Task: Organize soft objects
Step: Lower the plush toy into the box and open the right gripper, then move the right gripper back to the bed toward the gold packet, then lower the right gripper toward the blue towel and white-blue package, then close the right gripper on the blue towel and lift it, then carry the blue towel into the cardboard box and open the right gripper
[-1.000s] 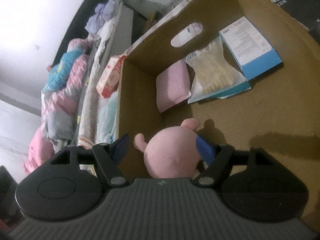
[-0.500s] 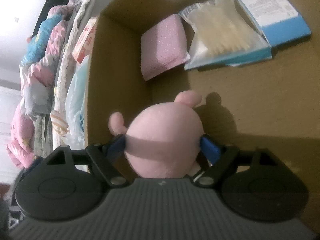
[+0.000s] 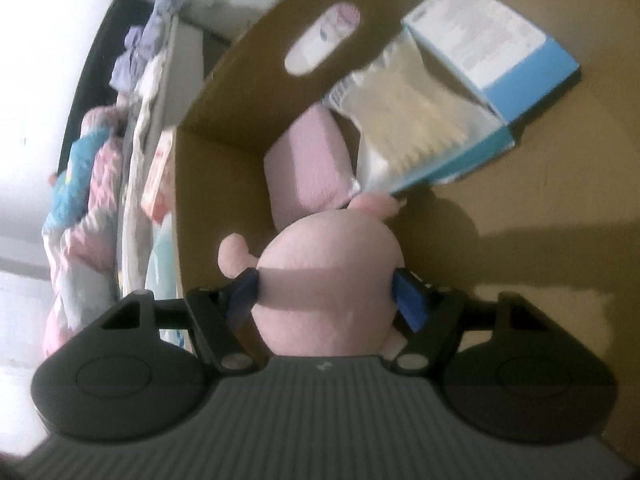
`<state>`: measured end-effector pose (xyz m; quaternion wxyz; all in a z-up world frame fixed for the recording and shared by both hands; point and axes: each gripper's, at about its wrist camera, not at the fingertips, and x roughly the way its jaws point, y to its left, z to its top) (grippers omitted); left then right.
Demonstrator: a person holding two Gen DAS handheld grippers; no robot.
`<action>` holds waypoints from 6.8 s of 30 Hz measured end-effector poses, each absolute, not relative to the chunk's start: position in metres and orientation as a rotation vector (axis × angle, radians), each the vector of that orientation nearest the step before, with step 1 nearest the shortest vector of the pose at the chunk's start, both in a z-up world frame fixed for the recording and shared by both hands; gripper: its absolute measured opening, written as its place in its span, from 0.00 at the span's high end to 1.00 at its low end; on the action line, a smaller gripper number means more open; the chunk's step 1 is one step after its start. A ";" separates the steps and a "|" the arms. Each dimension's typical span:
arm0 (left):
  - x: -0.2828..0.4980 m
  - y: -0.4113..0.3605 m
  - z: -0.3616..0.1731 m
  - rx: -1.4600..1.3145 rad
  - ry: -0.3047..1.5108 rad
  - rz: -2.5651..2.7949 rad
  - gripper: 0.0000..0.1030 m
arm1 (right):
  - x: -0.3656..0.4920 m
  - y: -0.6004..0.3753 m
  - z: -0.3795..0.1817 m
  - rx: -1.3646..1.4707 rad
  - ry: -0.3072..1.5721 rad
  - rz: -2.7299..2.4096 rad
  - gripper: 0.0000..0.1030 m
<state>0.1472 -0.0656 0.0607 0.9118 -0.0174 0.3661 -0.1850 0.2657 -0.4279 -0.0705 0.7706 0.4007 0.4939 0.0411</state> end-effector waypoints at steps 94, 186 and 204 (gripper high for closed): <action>0.093 0.050 0.012 0.140 0.742 -0.102 0.90 | 0.200 -0.168 -0.012 0.641 0.997 0.663 0.23; 0.084 -0.082 0.093 -0.100 0.493 -0.724 0.39 | 0.176 -0.267 -0.002 1.024 0.929 0.788 0.69; 0.143 -0.110 0.049 -0.178 0.631 -0.699 0.40 | 0.224 -0.492 -0.045 0.805 0.943 0.094 0.76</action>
